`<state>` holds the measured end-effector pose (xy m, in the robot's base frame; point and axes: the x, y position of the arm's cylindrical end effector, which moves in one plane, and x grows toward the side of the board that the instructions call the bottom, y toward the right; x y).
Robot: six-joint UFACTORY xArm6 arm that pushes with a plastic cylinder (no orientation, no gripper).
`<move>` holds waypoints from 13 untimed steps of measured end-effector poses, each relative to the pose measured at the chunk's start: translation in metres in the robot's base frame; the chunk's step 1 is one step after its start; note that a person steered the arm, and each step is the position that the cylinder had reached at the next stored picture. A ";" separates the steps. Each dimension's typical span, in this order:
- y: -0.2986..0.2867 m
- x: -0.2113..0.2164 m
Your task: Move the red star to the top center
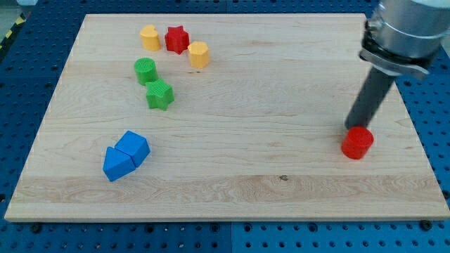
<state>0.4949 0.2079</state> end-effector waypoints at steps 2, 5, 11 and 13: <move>0.000 0.009; -0.097 -0.045; -0.332 -0.188; -0.320 -0.224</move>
<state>0.2709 -0.1124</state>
